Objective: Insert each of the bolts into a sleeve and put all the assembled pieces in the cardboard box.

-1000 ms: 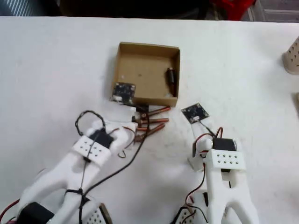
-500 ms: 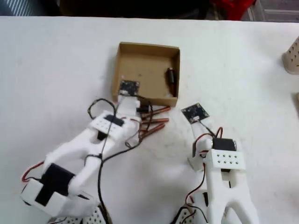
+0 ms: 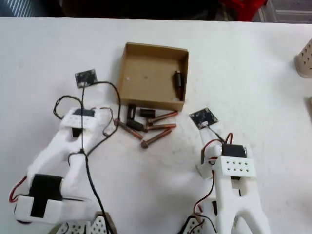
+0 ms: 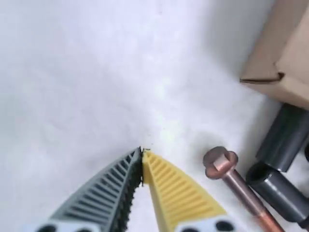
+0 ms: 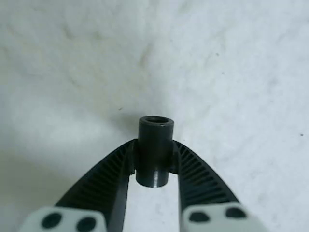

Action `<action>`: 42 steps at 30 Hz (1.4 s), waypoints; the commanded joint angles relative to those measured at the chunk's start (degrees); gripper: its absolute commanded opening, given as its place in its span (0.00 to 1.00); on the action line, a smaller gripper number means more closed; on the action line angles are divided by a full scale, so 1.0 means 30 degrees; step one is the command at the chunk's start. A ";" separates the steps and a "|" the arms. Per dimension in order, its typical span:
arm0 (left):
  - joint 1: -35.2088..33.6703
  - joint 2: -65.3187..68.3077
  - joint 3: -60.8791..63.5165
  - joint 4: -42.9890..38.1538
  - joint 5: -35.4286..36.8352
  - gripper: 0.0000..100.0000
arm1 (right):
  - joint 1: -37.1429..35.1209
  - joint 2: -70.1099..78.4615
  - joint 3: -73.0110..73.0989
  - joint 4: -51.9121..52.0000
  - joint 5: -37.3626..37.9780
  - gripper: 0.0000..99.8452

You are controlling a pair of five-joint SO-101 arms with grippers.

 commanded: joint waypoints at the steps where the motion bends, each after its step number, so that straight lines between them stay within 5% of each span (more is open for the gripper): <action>1: 0.0484 -0.2242 -0.0527 0.1553 0.0176 0.03 | 0.0132 -0.0425 -0.0088 -0.0190 0.0234 0.02; 5: 0.2476 -0.4352 -0.0498 0.3663 0.0117 0.05 | 0.0132 -0.0425 -0.0088 -0.0190 0.0264 0.02; 12: 0.5172 -0.5700 0.1289 0.3282 -0.0117 0.29 | 0.0103 -0.0425 -0.0088 -0.0190 0.0293 0.02; 19: 0.5143 -0.2652 0.1026 0.0821 -0.0088 0.14 | 0.0103 -0.0425 -0.0088 -0.0190 0.0322 0.02; 27: 0.4205 0.1656 -0.1201 0.0967 0.0674 0.20 | 0.0190 -0.0425 -0.0088 -0.0190 0.0322 0.02; 42: 0.0923 0.1538 -0.2168 0.2081 0.1553 0.20 | 0.0161 -0.0425 -0.0088 -0.0190 0.0322 0.02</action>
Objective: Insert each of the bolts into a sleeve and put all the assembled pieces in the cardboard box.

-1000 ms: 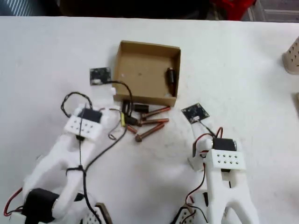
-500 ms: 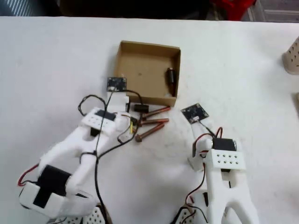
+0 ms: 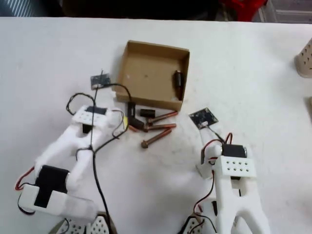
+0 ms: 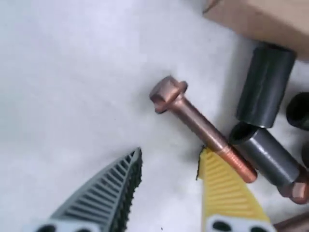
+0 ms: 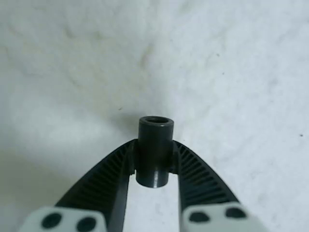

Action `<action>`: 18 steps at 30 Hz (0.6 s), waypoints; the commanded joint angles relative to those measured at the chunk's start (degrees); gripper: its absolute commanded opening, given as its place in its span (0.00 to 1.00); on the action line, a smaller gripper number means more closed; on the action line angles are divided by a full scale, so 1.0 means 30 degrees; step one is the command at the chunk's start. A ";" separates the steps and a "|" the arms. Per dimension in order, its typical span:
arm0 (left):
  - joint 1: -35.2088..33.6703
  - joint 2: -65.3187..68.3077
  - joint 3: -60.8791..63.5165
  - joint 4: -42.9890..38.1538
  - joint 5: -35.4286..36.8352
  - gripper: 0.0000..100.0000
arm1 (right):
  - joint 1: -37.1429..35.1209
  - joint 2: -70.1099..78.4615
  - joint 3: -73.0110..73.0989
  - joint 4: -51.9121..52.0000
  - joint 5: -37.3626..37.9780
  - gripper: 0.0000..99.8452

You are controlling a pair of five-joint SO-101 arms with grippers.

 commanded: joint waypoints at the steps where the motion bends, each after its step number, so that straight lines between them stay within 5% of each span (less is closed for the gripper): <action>1: -0.0337 -0.0542 -0.0908 0.0703 0.0059 0.21 | 0.0161 -0.0425 -0.0088 -0.0190 0.0205 0.02; 10: 0.0777 -0.5582 0.0674 0.0498 0.0176 0.21 | 0.0103 -0.0425 -0.0088 -0.0190 0.0234 0.02; 18: 0.0777 -0.5495 0.2960 -0.4278 0.1407 0.21 | 0.0103 -0.0425 -0.0088 -0.0190 0.0381 0.02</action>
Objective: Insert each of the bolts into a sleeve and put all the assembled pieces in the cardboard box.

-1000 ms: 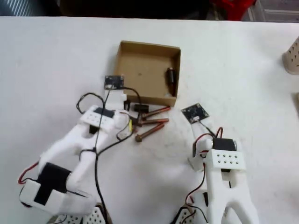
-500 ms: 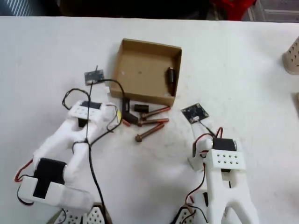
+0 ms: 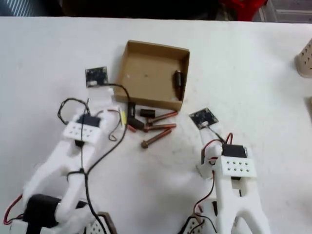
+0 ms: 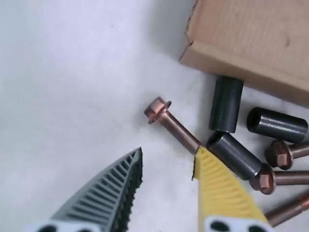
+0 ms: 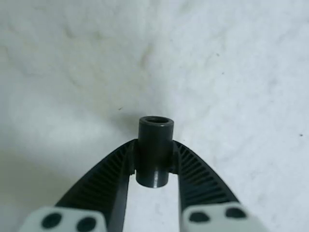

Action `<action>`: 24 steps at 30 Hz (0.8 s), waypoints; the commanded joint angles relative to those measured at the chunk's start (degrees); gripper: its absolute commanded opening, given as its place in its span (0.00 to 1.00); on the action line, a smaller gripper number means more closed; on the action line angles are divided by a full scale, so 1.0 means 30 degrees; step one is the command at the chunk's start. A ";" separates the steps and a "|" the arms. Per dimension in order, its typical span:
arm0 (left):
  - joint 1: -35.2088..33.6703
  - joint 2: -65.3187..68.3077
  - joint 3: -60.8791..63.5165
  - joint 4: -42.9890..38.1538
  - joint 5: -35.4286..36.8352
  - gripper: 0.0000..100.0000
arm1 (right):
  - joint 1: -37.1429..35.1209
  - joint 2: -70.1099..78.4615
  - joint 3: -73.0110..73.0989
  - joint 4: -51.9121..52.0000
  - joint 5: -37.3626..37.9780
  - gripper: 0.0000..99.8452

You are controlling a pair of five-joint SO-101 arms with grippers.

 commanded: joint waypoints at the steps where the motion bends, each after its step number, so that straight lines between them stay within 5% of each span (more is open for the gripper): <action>1: 0.0337 0.1040 -0.0059 -0.2901 0.2374 0.21 | 0.0073 -0.0425 -0.0059 -0.0190 0.0791 0.02; 13: 0.0454 0.6549 -0.3516 -0.1407 0.4044 0.21 | 0.0044 -0.0542 0.0264 -0.0190 0.1817 0.02; 24: 0.0015 0.6374 -0.3634 -0.0615 0.2051 0.20 | 0.0044 -0.0454 0.0264 -0.0190 0.1817 0.02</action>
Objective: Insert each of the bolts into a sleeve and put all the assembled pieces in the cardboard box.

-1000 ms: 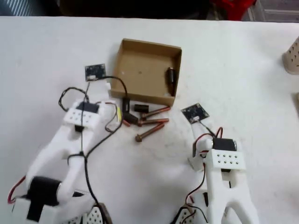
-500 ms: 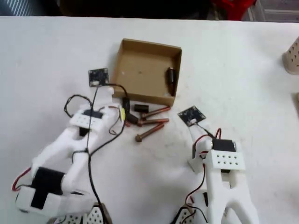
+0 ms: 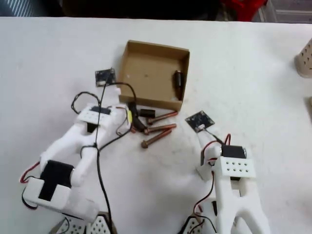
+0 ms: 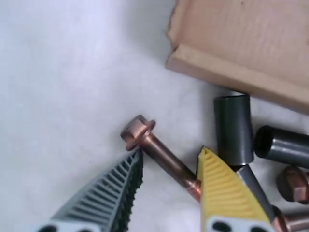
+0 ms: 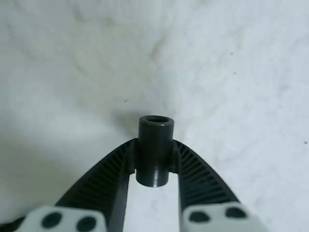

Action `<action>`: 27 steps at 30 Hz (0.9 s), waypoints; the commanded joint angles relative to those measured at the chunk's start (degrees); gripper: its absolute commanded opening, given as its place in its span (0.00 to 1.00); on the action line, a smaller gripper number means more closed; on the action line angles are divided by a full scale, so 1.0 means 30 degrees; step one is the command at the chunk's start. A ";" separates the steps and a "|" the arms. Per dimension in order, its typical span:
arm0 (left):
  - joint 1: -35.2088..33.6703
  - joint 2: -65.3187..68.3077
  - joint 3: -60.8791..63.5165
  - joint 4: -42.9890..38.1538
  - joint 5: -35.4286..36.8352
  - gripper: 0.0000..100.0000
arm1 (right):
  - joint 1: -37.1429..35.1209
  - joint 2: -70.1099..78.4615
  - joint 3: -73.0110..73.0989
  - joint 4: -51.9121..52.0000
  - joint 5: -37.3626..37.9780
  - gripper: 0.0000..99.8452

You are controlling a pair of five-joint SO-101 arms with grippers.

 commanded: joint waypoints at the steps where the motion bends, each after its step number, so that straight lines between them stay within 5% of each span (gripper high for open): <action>1: -0.0571 -0.0747 -0.0264 0.0205 -0.0879 0.20 | 0.0073 -0.0454 -0.0088 -0.0190 0.0234 0.02; 4: -0.1304 -0.1275 -0.0147 0.0264 -0.0996 0.18 | 0.0073 -0.0454 -0.0088 -0.0190 0.0205 0.02; 8: -0.2183 -0.1568 -0.0147 0.0205 -0.1055 0.01 | 0.0073 -0.0454 -0.0088 -0.0190 0.0205 0.02; 15: -0.2300 -0.1597 -0.0147 0.0264 -0.1143 0.02 | 0.0073 -0.0454 0.0000 -0.0190 0.0234 0.02; 27: -0.2916 -0.1685 -0.0527 0.2696 -0.8381 0.03 | 0.0073 -0.0454 0.0264 -0.0190 0.0205 0.02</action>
